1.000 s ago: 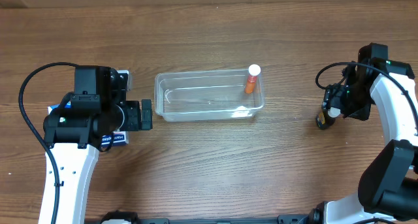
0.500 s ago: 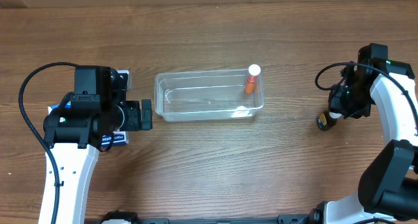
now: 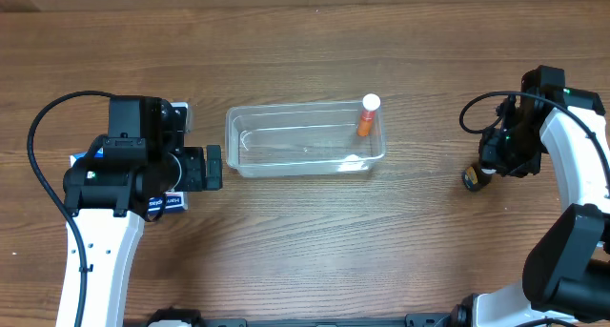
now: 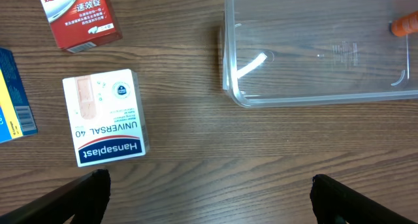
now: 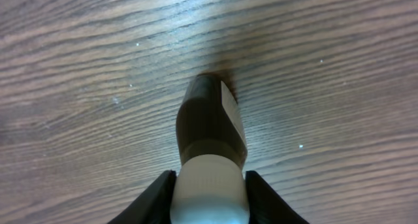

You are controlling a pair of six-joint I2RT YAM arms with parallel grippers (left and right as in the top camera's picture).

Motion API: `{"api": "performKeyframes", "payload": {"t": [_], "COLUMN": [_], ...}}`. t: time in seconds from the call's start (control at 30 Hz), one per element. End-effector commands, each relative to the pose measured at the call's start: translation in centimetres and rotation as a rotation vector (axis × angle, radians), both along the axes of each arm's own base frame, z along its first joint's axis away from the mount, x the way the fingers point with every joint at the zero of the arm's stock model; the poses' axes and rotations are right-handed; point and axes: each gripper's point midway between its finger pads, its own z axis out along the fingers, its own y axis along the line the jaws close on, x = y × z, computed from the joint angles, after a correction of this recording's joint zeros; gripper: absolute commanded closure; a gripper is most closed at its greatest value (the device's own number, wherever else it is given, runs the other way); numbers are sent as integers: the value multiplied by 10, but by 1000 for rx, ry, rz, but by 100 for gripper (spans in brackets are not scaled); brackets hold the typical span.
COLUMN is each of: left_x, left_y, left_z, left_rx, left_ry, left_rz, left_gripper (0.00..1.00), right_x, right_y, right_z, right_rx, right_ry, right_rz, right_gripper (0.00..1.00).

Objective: Pack container
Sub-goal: 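Move the right gripper down onto the small white-capped bottle and grasp, then place the white-capped bottle in the container beside the orange tube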

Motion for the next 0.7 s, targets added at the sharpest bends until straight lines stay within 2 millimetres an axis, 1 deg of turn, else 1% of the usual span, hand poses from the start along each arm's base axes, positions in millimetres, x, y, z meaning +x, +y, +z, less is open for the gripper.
{"api": "performKeyframes", "payload": {"t": [0.0,0.17,0.23,0.3,0.37,0.4,0.43,0.5,0.53,0.6,0.63,0.67], "left_x": [5,5,5,5,5,5,5,5,5,5,5,5], "left_y": [-2,-2,-2,-2,-2,-2,-2,-2,-2,-2,-2,-2], "left_z": [8,8,8,8,8,8,8,8,8,8,8,8], "left_rx": [-14,-14,-14,-14,-14,-14,-14,-15,-15,-15,-15,-15], "left_ry": [-23,-23,-23,-23,-23,-23,-23,-23,-23,-23,-23,-23], "left_rz": [9,9,9,9,9,10,10,9,9,9,9,9], "left_gripper": [0,0,0,0,0,0,0,0,0,0,0,0], "right_x": [-1,1,7,17,27,30,31,25,21,16,13,12], "right_y": [2,1,1,6,17,27,34,59,74,102,120,130], "right_z": [-1,-1,2,19,47,70,83,119,134,152,159,162], "right_rx": [10,7,4,13,9,7,8,23,34,78,100,113], "right_ry": [2,-7,-25,-66,-130,-174,-195,-239,-257,-291,-310,-321], "right_rz": [-2,-9,-56,-74,-41,-37,-39,-37,-26,-16,-13,-13], "right_gripper": [74,87,93,95,96,96,96,96,96,96,96,96]}}
